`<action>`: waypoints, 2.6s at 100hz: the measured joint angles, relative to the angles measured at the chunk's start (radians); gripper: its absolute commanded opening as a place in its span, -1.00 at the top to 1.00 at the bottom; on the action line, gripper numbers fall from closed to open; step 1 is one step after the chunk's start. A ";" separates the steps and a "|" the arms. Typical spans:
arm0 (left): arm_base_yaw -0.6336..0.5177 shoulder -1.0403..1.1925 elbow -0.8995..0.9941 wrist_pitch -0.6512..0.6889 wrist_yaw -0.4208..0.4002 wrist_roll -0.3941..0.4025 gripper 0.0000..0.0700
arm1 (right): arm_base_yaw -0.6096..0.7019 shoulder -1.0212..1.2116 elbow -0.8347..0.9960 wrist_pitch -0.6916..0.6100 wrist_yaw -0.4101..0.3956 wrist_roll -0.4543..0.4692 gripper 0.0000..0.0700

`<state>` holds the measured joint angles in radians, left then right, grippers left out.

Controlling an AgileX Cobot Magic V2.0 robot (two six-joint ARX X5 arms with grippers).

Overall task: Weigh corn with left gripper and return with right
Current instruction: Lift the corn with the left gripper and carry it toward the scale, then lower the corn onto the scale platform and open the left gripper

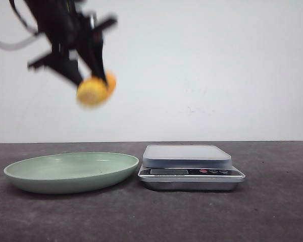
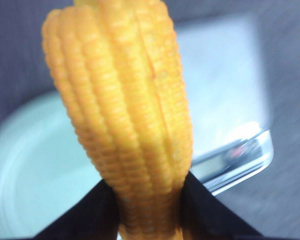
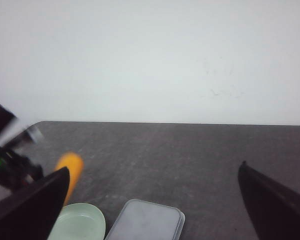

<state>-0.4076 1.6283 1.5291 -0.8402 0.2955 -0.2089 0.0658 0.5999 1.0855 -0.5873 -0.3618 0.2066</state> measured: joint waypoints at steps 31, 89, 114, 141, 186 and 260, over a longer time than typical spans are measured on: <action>-0.027 -0.123 0.069 0.327 0.016 -0.082 0.99 | 0.024 0.016 0.000 0.000 0.000 0.000 -0.95; -0.182 0.216 0.069 0.410 0.018 -0.265 0.99 | 0.053 0.096 0.000 0.000 -0.003 0.011 -0.95; -0.211 0.336 0.069 0.380 0.018 -0.293 0.99 | 0.053 0.101 0.000 -0.040 -0.003 0.019 -0.95; -0.220 0.381 0.069 0.345 0.013 -0.306 0.90 | 0.053 0.100 0.000 -0.087 -0.003 0.019 -0.95; -0.220 0.383 0.069 0.249 -0.011 -0.307 0.44 | 0.053 0.100 0.000 -0.086 -0.003 0.019 -0.95; -0.191 0.387 0.108 0.124 -0.001 -0.282 -0.62 | 0.053 0.100 0.000 -0.085 -0.003 0.034 -0.95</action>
<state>-0.5987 2.0155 1.6375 -0.7162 0.2947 -0.4911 0.1188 0.7002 1.0855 -0.6727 -0.3649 0.2401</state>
